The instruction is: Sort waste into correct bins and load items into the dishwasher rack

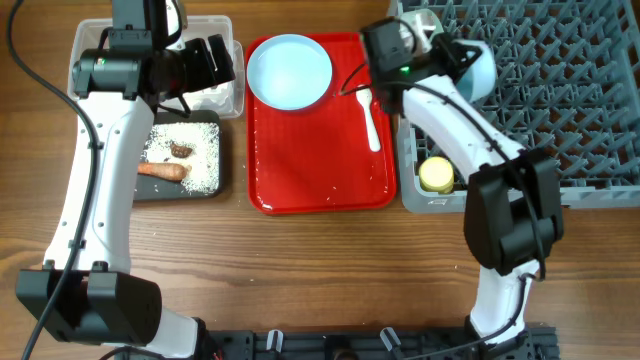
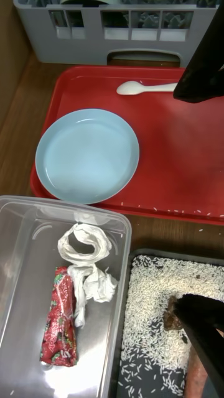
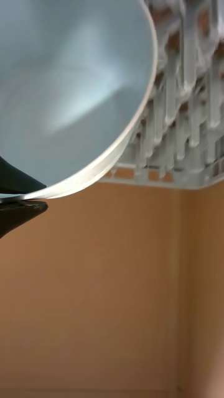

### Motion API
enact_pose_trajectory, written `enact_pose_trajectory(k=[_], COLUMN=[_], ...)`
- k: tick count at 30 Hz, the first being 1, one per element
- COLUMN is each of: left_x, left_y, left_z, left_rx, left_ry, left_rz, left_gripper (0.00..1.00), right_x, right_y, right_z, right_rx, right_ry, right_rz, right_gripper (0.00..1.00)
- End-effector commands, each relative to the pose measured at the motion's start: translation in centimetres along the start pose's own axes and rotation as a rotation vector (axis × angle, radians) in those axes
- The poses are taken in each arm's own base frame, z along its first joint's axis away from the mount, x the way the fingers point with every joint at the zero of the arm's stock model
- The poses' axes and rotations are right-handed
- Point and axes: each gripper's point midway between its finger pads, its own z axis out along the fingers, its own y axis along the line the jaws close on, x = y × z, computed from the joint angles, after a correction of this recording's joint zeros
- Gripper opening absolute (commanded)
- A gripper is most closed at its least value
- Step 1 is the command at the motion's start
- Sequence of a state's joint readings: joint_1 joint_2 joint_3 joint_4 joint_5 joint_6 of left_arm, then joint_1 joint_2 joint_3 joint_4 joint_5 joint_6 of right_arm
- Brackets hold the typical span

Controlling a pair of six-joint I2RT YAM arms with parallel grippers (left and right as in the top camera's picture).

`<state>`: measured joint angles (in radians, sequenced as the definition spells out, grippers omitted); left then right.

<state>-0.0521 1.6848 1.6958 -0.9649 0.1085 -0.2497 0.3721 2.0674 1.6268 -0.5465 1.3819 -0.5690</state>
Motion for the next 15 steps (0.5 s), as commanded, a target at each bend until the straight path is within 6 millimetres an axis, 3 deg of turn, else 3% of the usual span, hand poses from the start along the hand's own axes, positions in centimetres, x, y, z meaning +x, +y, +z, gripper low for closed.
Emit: enact_pose_trajectory(k=[1, 7, 10, 15], left_x=[-0.5, -0.5, -0.5, -0.5], left_y=[0.1, 0.1, 0.1, 0.1], left_z=[-0.4, -0.4, -0.4, -0.4], left_rx=[-0.003, -0.003, -0.003, -0.003], left_ry=[-0.019, -0.019, -0.019, -0.019], left_rz=[-0.003, -0.003, -0.003, -0.003], left_gripper=[1.0, 1.0, 1.0, 1.0], right_x=[-0.1, -2.2, -3.2, -3.0], right_y=[-0.5, 1.2, 3.1, 3.1], right_z=[0.7, -1.3, -3.0, -3.0], right_rx=[0.053, -0.026, -0.097, -0.088], right_ry=[0.037, -0.074, -0.15, -0.142], right_rz=[-0.069, -0.07, -0.13, -0.136], right_gripper=[0.04, 0.04, 0.04, 0.04])
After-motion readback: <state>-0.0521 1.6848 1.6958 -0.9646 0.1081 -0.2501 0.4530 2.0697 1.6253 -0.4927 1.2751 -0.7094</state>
